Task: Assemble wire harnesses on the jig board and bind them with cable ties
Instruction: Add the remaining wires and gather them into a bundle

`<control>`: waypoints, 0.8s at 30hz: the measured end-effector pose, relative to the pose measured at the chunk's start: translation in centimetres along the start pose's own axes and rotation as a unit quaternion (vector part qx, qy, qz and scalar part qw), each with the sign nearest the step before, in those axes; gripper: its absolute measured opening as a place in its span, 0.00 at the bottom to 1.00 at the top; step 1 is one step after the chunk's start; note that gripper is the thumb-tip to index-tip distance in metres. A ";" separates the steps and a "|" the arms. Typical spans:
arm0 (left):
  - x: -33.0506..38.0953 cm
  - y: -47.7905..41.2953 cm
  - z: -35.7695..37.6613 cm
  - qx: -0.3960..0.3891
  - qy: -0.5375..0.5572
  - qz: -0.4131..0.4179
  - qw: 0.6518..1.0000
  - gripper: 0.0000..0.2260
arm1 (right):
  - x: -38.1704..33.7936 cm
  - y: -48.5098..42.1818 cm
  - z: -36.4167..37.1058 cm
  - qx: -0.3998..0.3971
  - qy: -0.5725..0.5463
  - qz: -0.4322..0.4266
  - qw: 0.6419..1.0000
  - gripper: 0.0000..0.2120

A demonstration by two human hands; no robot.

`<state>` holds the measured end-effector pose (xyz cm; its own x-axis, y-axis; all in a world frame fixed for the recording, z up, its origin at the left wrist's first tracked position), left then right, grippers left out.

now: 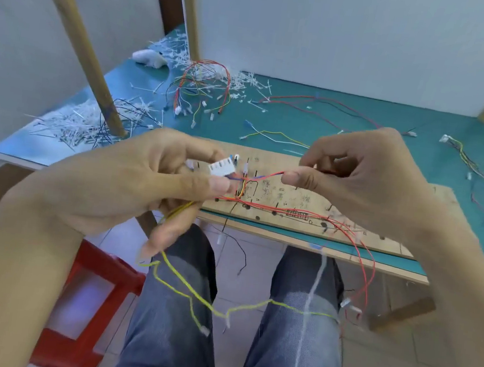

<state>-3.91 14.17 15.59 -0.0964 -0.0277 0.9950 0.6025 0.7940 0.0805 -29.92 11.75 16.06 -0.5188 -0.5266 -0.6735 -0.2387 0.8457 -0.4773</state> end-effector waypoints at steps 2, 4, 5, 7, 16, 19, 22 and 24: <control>-0.3 0.9 -0.2 -0.049 0.070 -0.020 0.996 0.13 | 0.5 -0.5 -0.5 -0.009 0.069 -0.025 0.997 0.27; -0.7 1.7 -0.6 -0.060 0.130 -0.033 0.989 0.16 | 0.9 -1.0 -1.0 -0.019 0.092 -0.042 0.995 0.28; -1.0 2.0 -0.8 -0.052 0.147 -0.033 0.987 0.16 | 1.1 -1.2 -1.2 -0.023 0.093 -0.046 0.994 0.26; -1.6 2.2 -1.1 -0.006 0.152 -0.022 0.988 0.15 | 1.3 -1.7 -1.4 -0.022 0.092 -0.044 0.995 0.20; -6.5 0.3 -1.6 0.298 0.057 0.061 0.951 0.14 | 2.9 0.0 5.0 -0.086 -0.094 0.109 0.986 0.06; -8.6 0.4 -3.2 0.353 0.062 0.071 0.931 0.10 | 4.2 0.8 6.7 -0.073 -0.117 0.144 0.980 0.04; -10.6 0.0 -4.7 0.418 0.041 0.063 0.905 0.07 | 4.6 1.0 9.2 -0.092 -0.092 0.136 0.982 0.05; -12.0 -0.5 -5.8 0.461 0.015 0.050 0.886 0.07 | 4.9 0.5 10.7 -0.097 -0.073 0.136 0.983 0.05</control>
<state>1.52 10.59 3.93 -0.0494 0.0651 0.9967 -0.2969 0.9518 -0.0769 -23.79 8.70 6.47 -0.4660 -0.2729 -0.8417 -0.2670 0.9503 -0.1602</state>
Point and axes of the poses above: each hand's wrist, its own y-axis away from the middle knuckle, its own z-axis out of the palm, x = y × z, the point moved 3 cm from there along -y, towards the middle knuckle, and after that the axes turned 10 degrees about x, right-handed, at the moved point
